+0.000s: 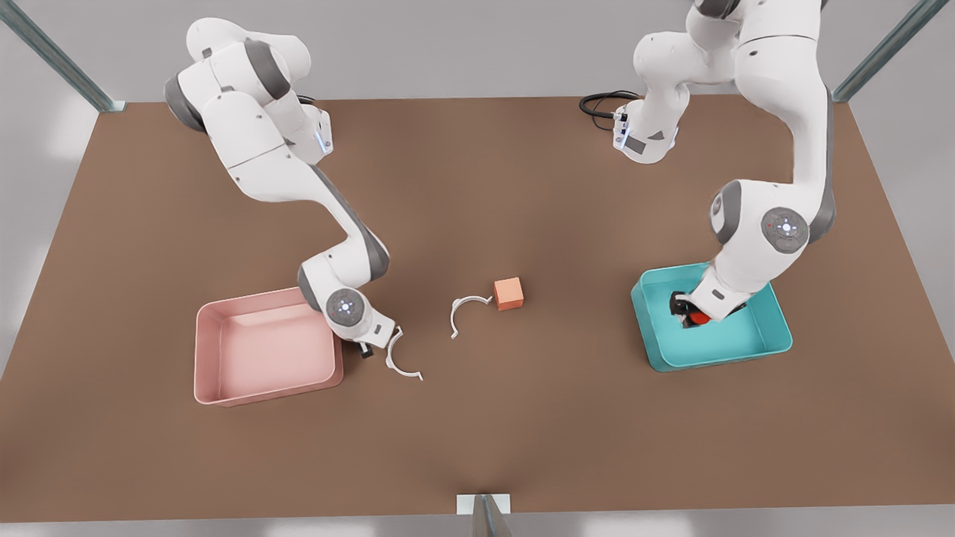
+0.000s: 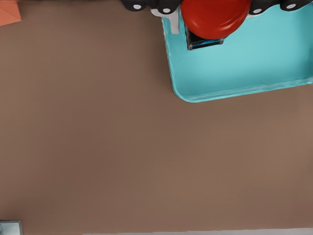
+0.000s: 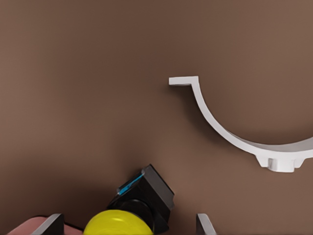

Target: Place the red button in the blue storage box with the left arm, and place the yellow button in the pink storage box with the right arm

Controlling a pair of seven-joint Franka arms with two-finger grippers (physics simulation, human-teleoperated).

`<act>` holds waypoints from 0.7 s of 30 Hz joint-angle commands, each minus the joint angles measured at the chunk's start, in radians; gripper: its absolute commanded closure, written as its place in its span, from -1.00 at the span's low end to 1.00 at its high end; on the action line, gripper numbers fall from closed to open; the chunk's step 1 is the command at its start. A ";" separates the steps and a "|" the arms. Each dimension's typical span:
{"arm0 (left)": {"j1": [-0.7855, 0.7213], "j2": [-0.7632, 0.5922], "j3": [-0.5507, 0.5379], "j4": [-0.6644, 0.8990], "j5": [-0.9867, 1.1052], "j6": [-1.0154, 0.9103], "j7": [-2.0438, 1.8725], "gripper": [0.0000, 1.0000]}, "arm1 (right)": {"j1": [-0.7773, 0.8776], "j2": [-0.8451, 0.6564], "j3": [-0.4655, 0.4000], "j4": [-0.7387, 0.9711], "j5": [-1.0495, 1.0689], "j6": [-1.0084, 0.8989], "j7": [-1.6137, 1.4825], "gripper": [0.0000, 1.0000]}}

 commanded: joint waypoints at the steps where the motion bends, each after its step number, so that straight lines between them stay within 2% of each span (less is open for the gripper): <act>1: 0.061 0.005 0.000 0.001 -0.005 -0.139 0.432 -0.02 | -0.006 0.001 0.000 -0.007 -0.003 0.062 -0.020 -1.00; 6: 0.150 0.103 0.000 0.006 -0.008 -0.081 0.547 -0.02 | -0.002 0.026 0.000 -0.011 -0.003 0.111 -0.032 -1.00; 10: 0.159 0.188 0.001 0.003 -0.008 -0.060 0.567 -0.02 | -0.002 0.027 0.002 -0.011 -0.025 0.122 -0.035 -0.59; 11: 0.162 0.197 0.001 0.003 -0.008 -0.060 0.567 -0.24 | -0.001 0.027 0.002 -0.011 -0.025 0.122 -0.035 -0.48; 12: 0.159 0.202 0.000 0.003 -0.008 -0.060 0.567 -1.00 | -0.002 0.029 0.002 -0.011 -0.025 0.122 -0.035 -0.40; 15: 0.159 0.203 0.000 0.003 -0.013 -0.061 0.566 -1.00 | -0.004 0.029 0.002 -0.011 -0.025 0.123 -0.035 -0.14; 17: 0.155 0.139 -0.002 0.006 -0.013 -0.135 0.535 -1.00 | -0.006 0.029 0.002 -0.011 -0.025 0.123 -0.037 0.01; 18: 0.130 0.107 -0.006 0.047 -0.013 -0.208 0.369 -1.00 | -0.004 0.029 0.002 -0.011 -0.025 0.122 -0.037 0.09; 19: 0.121 0.108 -0.005 0.150 -0.013 -0.336 0.349 -1.00 | -0.002 0.024 0.006 -0.007 -0.025 0.115 -0.035 0.09; 21: 0.122 0.097 -0.005 0.325 -0.013 -0.419 0.348 -1.00 | -0.002 0.010 0.011 -0.004 -0.025 0.111 -0.034 0.09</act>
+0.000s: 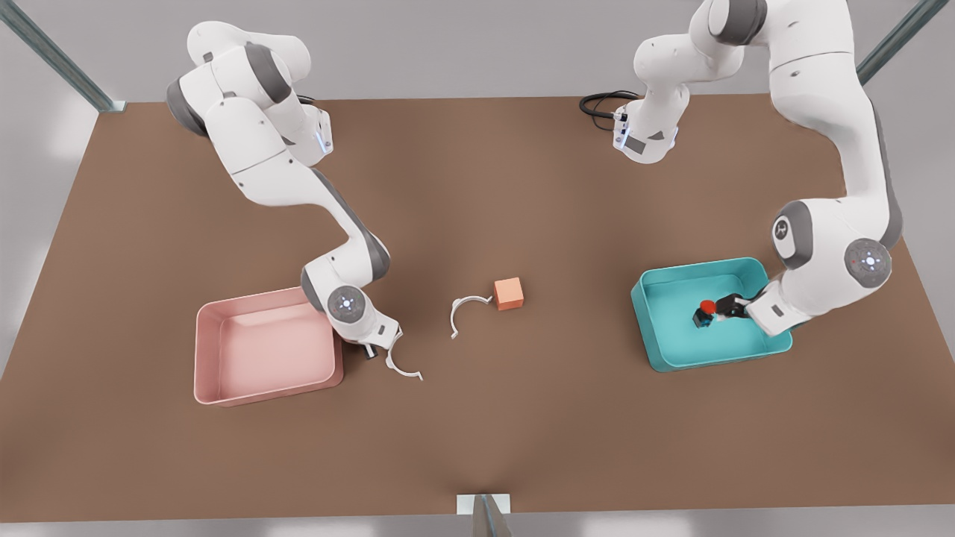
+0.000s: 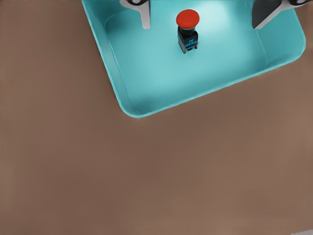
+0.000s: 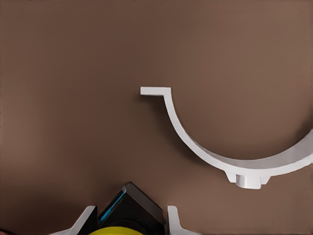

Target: Place the red button in the blue storage box with the left arm, and place the yellow button in the pink storage box with the right arm

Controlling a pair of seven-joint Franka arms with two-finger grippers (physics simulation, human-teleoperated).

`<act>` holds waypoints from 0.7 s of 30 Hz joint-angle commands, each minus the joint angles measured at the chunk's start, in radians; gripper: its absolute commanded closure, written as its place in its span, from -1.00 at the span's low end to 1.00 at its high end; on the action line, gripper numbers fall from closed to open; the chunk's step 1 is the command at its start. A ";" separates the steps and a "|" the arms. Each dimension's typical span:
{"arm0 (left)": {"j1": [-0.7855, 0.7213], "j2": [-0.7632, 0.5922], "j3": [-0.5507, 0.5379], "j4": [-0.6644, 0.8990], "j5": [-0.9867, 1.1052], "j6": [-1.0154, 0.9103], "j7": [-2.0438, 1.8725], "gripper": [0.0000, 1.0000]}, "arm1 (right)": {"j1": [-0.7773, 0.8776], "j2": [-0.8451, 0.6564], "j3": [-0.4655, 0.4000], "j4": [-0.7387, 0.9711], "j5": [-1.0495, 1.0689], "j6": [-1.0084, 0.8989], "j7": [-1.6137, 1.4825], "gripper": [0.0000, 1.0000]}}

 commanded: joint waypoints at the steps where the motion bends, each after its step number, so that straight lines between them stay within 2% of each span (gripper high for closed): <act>1: 0.002 -0.030 0.001 0.098 0.002 -0.196 0.007 -1.00 | 0.001 -0.018 0.003 0.001 -0.002 -0.001 -0.005 0.09; 3: -0.033 -0.103 0.012 0.154 0.014 -0.255 -0.082 -1.00 | -0.003 -0.073 0.003 0.001 0.013 -0.024 0.017 0.09; 4: -0.135 -0.109 0.106 0.216 0.014 -0.326 -0.119 -1.00 | -0.013 -0.102 0.004 0.001 0.036 -0.046 0.043 0.10; 5: -0.159 -0.140 0.135 0.216 0.011 -0.334 -0.119 -1.00 | -0.014 -0.141 0.003 0.001 0.066 -0.049 0.072 0.10; 12: -0.134 -0.171 0.101 0.216 0.012 -0.360 -0.111 -1.00 | -0.132 -0.276 0.014 -0.006 0.125 -0.193 0.346 0.10; 18: -0.140 -0.162 0.102 0.216 0.014 -0.360 -0.111 -1.00 | -0.315 -0.302 0.053 -0.155 0.238 -0.148 0.411 0.06; 19: -0.142 -0.162 0.102 0.216 0.014 -0.360 -0.114 -1.00 | -0.322 -0.299 0.053 -0.161 0.240 -0.145 0.409 -0.06; 21: -0.142 -0.160 0.102 0.214 0.012 -0.360 -0.113 -1.00 | -0.341 -0.294 0.053 -0.175 0.244 -0.132 0.409 -0.59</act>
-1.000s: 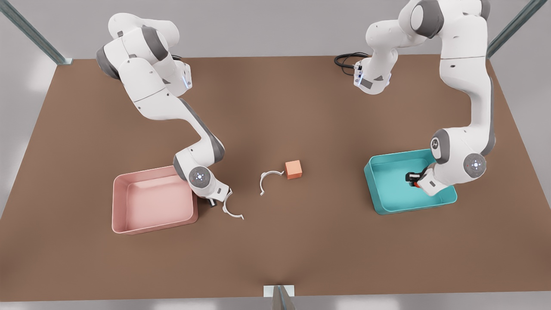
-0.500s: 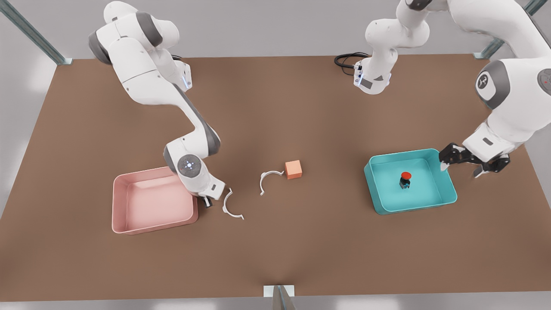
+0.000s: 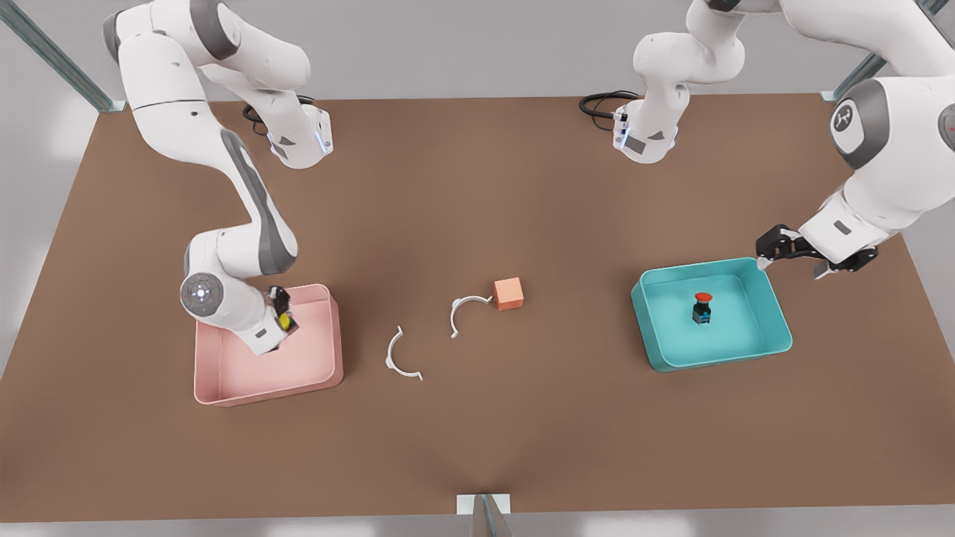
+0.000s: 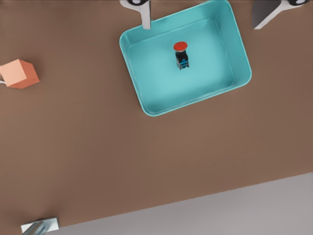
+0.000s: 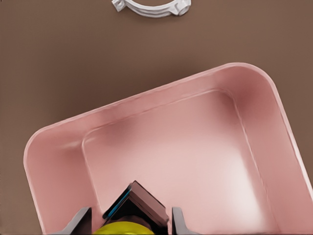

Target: Place the red button in the blue storage box with the left arm, and place the yellow button in the pink storage box with the right arm

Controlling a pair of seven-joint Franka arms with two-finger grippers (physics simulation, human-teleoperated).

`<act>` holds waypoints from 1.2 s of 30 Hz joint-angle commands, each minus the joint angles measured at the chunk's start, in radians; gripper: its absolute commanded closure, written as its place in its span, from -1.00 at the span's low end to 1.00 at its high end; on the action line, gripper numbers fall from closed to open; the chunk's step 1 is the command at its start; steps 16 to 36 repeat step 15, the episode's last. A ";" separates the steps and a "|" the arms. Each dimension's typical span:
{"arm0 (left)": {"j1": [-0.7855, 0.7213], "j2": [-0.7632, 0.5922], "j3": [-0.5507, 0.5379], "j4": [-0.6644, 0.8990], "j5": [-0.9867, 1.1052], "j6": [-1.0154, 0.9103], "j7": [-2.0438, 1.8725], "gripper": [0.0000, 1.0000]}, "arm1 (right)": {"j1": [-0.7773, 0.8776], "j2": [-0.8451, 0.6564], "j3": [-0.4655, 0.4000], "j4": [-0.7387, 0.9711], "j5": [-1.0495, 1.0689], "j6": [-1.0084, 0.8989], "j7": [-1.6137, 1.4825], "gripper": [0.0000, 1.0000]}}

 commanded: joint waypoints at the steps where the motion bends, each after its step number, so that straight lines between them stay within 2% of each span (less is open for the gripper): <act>1: 0.002 -0.001 0.000 0.000 0.001 -0.015 -0.036 -1.00 | -0.006 0.001 0.001 -0.004 0.020 0.012 0.196 -1.00; 4: 0.002 0.001 0.000 0.000 0.000 -0.015 -0.041 -1.00 | -0.012 0.016 0.001 0.051 0.020 0.011 0.190 -1.00; 6: 0.004 0.001 0.000 0.000 0.000 -0.015 -0.039 -1.00 | -0.015 0.030 -0.011 0.241 0.023 -0.017 -0.014 -1.00; 7: 0.004 0.001 0.000 0.000 0.000 -0.015 -0.037 -1.00 | 0.086 -0.010 -0.108 0.257 0.030 -0.011 0.008 -1.00; 9: 0.001 0.001 0.000 0.000 0.000 -0.015 -0.039 -1.00 | 0.103 -0.200 -0.138 0.249 0.021 -0.046 0.426 -1.00; 11: 0.001 0.001 0.000 0.000 -0.002 -0.015 -0.039 -1.00 | 0.098 -0.289 -0.145 0.254 0.002 -0.156 1.009 -1.00; 12: -0.001 0.001 0.000 0.000 -0.002 -0.015 -0.039 -1.00 | 0.103 -0.291 -0.180 0.316 0.004 -0.299 1.227 -1.00; 13: 0.001 0.001 0.000 0.000 -0.003 -0.015 -0.039 -1.00 | 0.132 -0.208 -0.197 0.450 0.005 -0.494 1.378 -1.00; 15: 0.001 0.001 0.000 0.000 -0.003 -0.015 -0.037 -1.00 | 0.127 -0.191 -0.200 0.464 0.007 -0.563 1.375 -1.00; 36: 0.001 0.001 0.000 0.000 -0.003 -0.015 -0.037 -1.00 | 0.127 -0.191 -0.200 0.464 0.007 -0.563 1.375 -1.00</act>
